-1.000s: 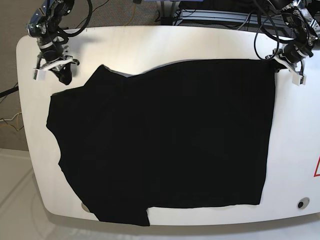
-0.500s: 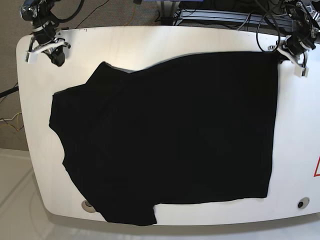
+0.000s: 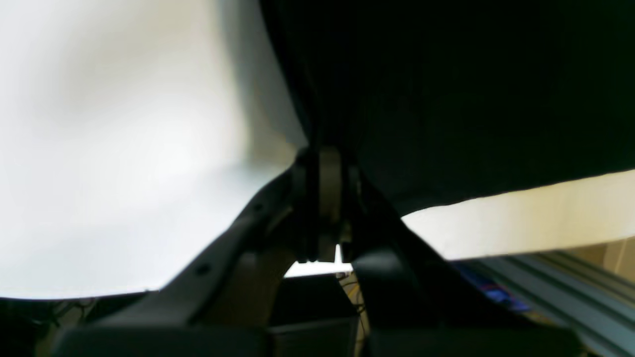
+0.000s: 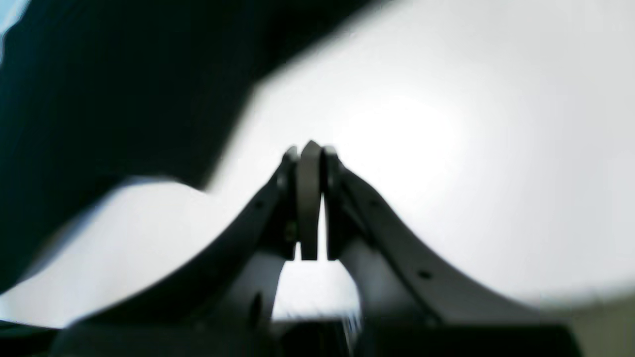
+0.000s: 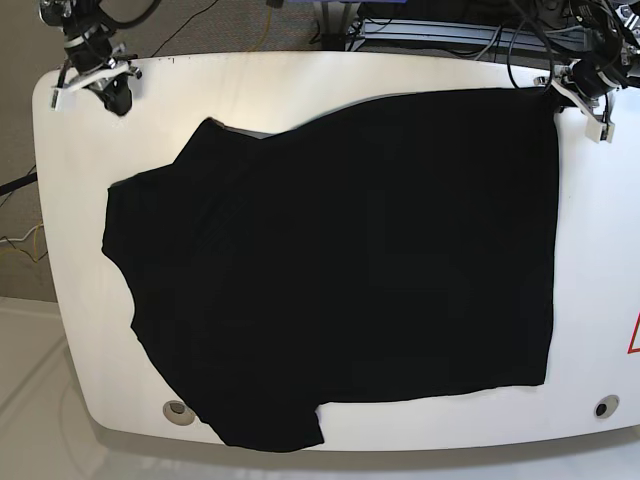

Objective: Fold the T-shirt properly
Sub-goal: 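Pull both held shoulder corners away from the shirt body, dragging it, then move the right gripper toward the left gripper along the shoulder edge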

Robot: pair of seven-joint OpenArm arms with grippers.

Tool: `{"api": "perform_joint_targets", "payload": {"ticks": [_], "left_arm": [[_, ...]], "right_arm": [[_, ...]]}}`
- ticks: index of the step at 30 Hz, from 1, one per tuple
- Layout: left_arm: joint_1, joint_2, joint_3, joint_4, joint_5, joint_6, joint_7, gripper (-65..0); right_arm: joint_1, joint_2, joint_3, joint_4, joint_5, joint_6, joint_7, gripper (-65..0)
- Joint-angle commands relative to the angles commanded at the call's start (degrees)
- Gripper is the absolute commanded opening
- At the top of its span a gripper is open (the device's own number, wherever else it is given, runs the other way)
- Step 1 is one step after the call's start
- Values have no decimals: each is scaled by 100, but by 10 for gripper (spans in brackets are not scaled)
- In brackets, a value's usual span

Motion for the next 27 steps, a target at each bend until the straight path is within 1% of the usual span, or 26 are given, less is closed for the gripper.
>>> {"api": "perform_joint_targets", "payload": {"ticks": [3, 9, 10, 11, 13, 14, 15, 17, 19, 21, 23, 25, 27], "left_arm": [[-44, -3, -18, -38, -32, 0, -28, -650], [-105, -11, -5, -73, -25, 0, -58, -650], [-126, -9, -5, -73, -23, 0, -64, -650], [-147, -7, -6, -73, -22, 0, -70, -650], [-181, -2, -5, -78, -13, 0, -86, -650], [-205, 2, -24, -56, -17, 0, -61, -650], [-230, 5, -42, -34, -20, 0, -35, -650], [-234, 3, -43, -29, -19, 0, -24, -650], [-226, 4, -45, -24, -30, 0, 10, -650], [-225, 8, -51, -24, -28, 0, 25, -650], [-232, 14, -58, -23, -31, 0, 49, -649], [-228, 15, -68, -32, -53, 0, 84, -645], [-174, 22, -18, -55, 11, 0, 139, -638]], "right_arm": [[-88, 5, 10, 4, 77, 0, 57, -650], [-96, -10, -125, 1, -24, 0, 143, -650], [-80, -18, -190, -2, -110, -19, 199, -650], [-64, -26, -256, -4, -196, -78, 255, -650], [-35, -40, -447, 4, -512, -312, 484, -650], [-46, -74, -668, 19, -1028, -678, 779, -646], [-58, -108, -889, 35, -1544, -1045, 1075, -603], [-20, -137, -1002, 43, -1830, -1301, 1189, -549], [45, -167, -1094, 46, -1935, -1452, 1238, -500], [122, -187, -1134, 37, -1821, -1386, 1164, -446], [224, -201, -1127, 37, -1460, -1133, 942, -390], [330, -213, -1097, 43, -1060, -842, 612, -347], [561, -327, -969, 53, -487, -434, 231, -307]]}}
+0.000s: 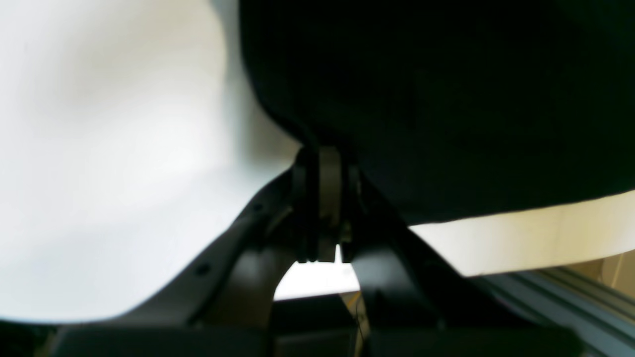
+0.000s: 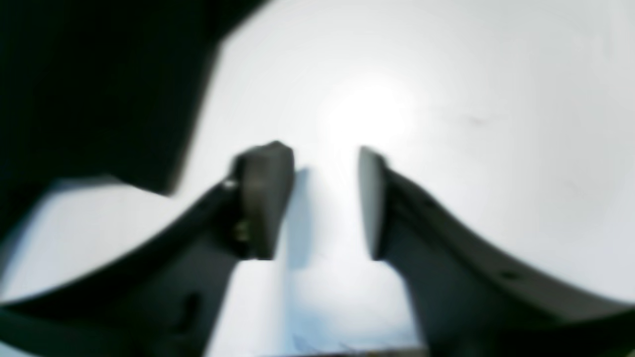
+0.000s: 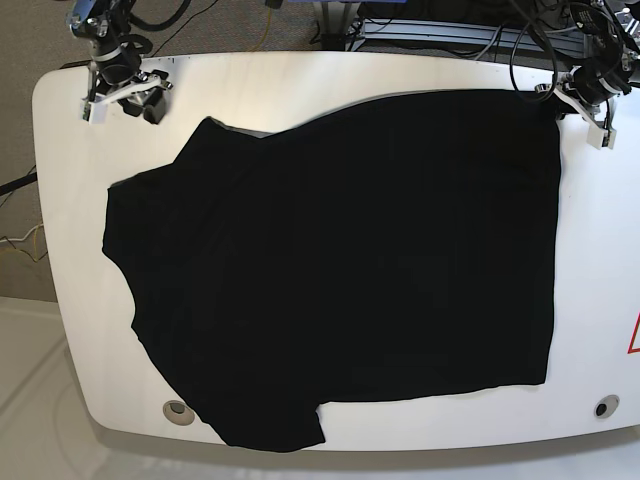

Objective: Fold the T-shirt properly
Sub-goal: 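Move the right gripper toward the left gripper along the shoulder edge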

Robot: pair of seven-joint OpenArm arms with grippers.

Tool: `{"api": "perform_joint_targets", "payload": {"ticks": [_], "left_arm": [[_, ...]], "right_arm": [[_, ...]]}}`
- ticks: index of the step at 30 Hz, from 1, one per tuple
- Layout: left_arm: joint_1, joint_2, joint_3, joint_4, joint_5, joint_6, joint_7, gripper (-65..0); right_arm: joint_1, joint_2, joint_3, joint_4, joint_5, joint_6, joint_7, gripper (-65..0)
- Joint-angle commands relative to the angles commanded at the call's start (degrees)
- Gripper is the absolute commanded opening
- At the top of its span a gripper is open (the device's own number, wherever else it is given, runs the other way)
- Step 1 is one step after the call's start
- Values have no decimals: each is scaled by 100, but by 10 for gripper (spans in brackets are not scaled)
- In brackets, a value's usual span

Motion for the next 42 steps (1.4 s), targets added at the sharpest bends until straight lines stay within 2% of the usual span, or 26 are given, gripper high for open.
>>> {"api": "perform_joint_targets", "payload": {"ticks": [4, 10, 12, 16, 24, 30, 36, 38, 42], "left_arm": [[8, -6, 21, 11, 7, 0, 29, -634], [23, -7, 43, 24, 19, 7, 20, -650], [33, -21, 2, 53, 62, 27, 52, -650], [37, -18, 13, 49, 72, 33, 61, -650], [24, -17, 19, 31, 50, 0, 62, -650], [30, -35, 11, 36, 49, 0, 74, -650], [28, -36, 15, 40, 38, 7, 58, -650], [23, -37, 7, 40, 43, 3, 55, -650], [25, -33, 11, 42, 21, 0, 47, -650]], "right_arm": [[123, -69, -10, -30, -21, 75, -55, -310], [272, -215, -14, -57, -218, -19, -53, -319], [336, -315, -45, -37, -216, 59, -280, -319], [310, -334, -113, 17, -254, 42, -338, -320], [115, -303, -440, -38, -314, 60, -128, -314], [71, -300, -480, -73, -300, -14, -86, -317], [158, -318, -493, -234, -362, -345, 88, -328], [173, -313, -499, -288, -378, -393, 108, -333], [225, -307, -563, -432, -396, -372, 99, -339]]}}
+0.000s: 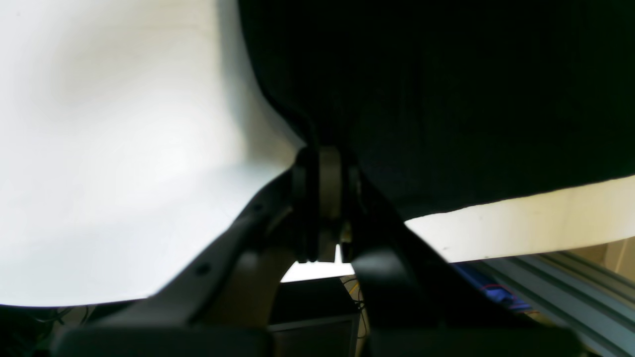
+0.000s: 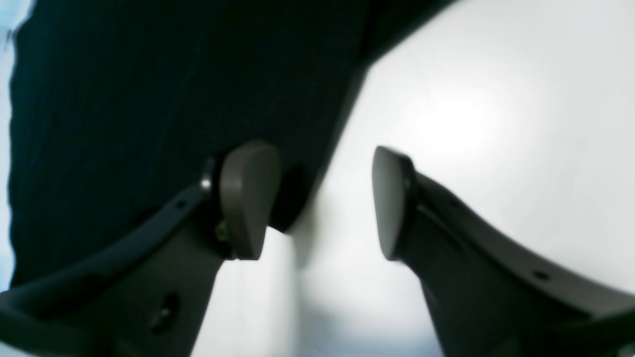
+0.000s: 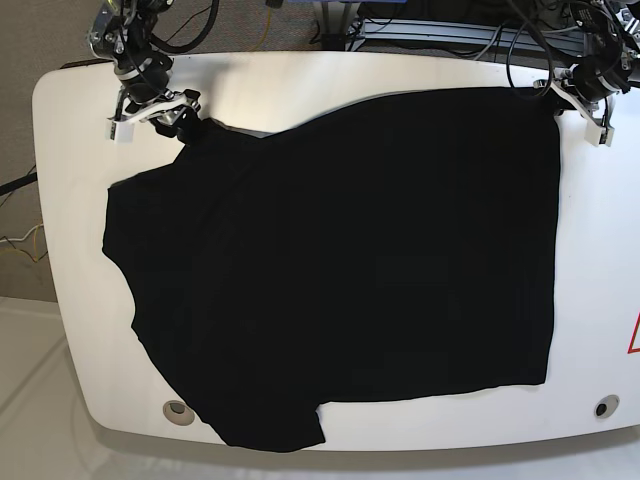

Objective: Fold the T-shirt properly
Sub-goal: 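Move the right gripper toward the left gripper along the shoulder edge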

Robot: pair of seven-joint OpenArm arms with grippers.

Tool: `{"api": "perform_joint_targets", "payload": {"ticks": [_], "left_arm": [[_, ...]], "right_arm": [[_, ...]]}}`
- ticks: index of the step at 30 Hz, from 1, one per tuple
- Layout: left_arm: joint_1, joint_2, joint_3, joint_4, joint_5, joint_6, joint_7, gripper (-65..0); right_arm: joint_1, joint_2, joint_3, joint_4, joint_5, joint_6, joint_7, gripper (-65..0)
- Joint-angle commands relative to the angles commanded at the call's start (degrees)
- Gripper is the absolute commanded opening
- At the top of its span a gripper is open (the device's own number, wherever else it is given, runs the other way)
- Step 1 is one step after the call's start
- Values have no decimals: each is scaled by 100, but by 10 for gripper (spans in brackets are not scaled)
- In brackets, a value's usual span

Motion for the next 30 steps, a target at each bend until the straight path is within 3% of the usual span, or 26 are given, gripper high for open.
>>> {"api": "perform_joint_targets", "payload": {"ticks": [6, 10, 12, 18, 20, 30], "left_arm": [[3, 18, 16, -1, -31, 0, 14, -650], [5, 10, 20, 13, -3, 0, -20, -650], [4, 15, 17, 8, 9, 0, -35, -650], [15, 21, 21, 14, 5, 25, -88, -650], [-24, 12, 28, -20, 35, 0, -2, -650], [-28, 22, 12, -43, 36, 0, 23, -650]], "right_arm": [[113, 6, -141, -198, 14, 178, -68, -326], [118, -8, -183, -234, 3, 204, -40, -361], [101, -1, -214, -226, -14, 222, -31, -410], [86, 17, -214, -180, -88, 227, -11, -650], [44, 15, -174, -163, -39, 155, -24, -650], [26, -22, -231, -174, 67, 167, -73, -650]]}}
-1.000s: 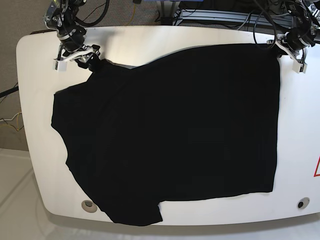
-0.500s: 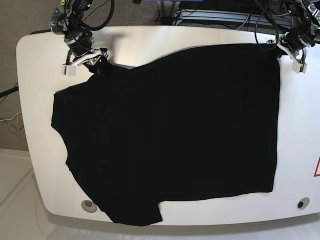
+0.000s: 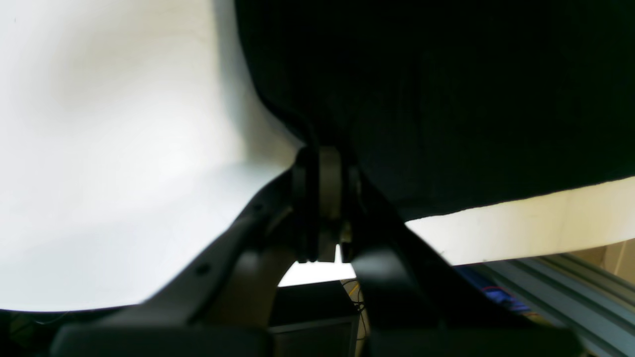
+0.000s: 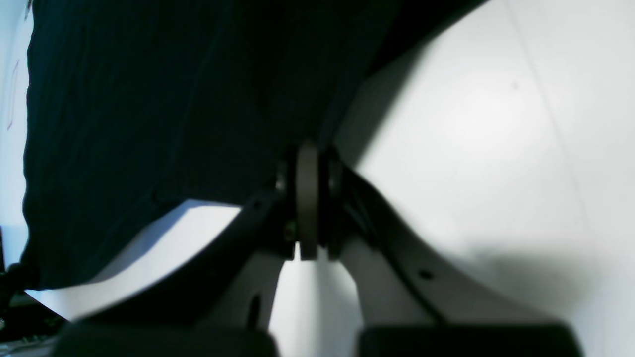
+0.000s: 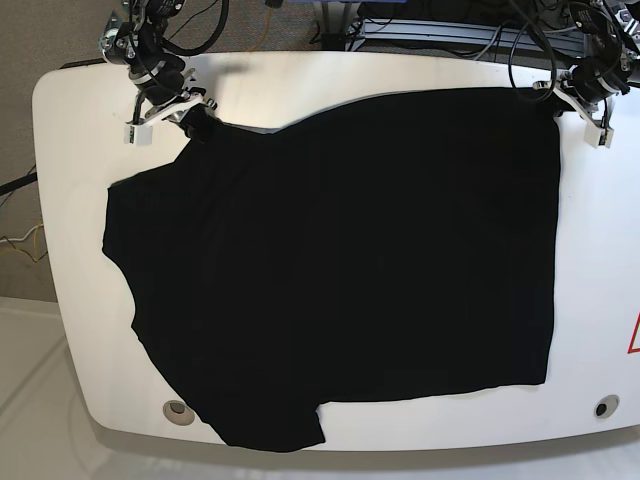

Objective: Fold the T-shirt properly
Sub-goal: 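Move the right gripper toward the left gripper along the shoulder edge, then lower both grippers with the shoulder corners back toward the shirt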

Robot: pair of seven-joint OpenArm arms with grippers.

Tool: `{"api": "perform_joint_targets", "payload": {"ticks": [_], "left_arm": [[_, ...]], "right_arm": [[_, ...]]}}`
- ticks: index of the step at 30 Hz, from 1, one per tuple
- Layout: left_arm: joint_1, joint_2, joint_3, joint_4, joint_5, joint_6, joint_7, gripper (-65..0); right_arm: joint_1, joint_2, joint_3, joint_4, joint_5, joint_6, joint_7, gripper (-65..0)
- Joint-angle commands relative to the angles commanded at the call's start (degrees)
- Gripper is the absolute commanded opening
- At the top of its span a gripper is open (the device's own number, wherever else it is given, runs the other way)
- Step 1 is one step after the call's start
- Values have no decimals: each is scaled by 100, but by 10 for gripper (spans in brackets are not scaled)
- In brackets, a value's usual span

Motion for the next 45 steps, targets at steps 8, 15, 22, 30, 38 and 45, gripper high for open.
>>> {"api": "perform_joint_targets", "payload": {"ticks": [8, 15, 22, 30, 38, 45], "left_arm": [[-18, -6, 13, -8, -41, 0, 66, -650], [-103, 8, 73, 9, 4, 0, 87, -650], [-121, 6, 96, 6, -23, 0, 63, -650], [-159, -11, 95, -1, -46, 0, 19, -650], [-75, 46, 116, 225, -79, 0, 145, -650], [308, 213, -4, 701, -184, 0, 184, -650]], "right_arm": [[84, -3, 1, 23, -31, -34, -131, -552], [221, -14, 94, 14, -123, -58, -164, -593], [235, -10, 76, 53, -144, -20, -109, -650], [204, -6, 70, 139, -204, 22, -147, -650], [-14, 9, 103, 522, -237, 6, -182, -650], [-580, 117, 190, 1253, -52, 39, -205, -650]]}}
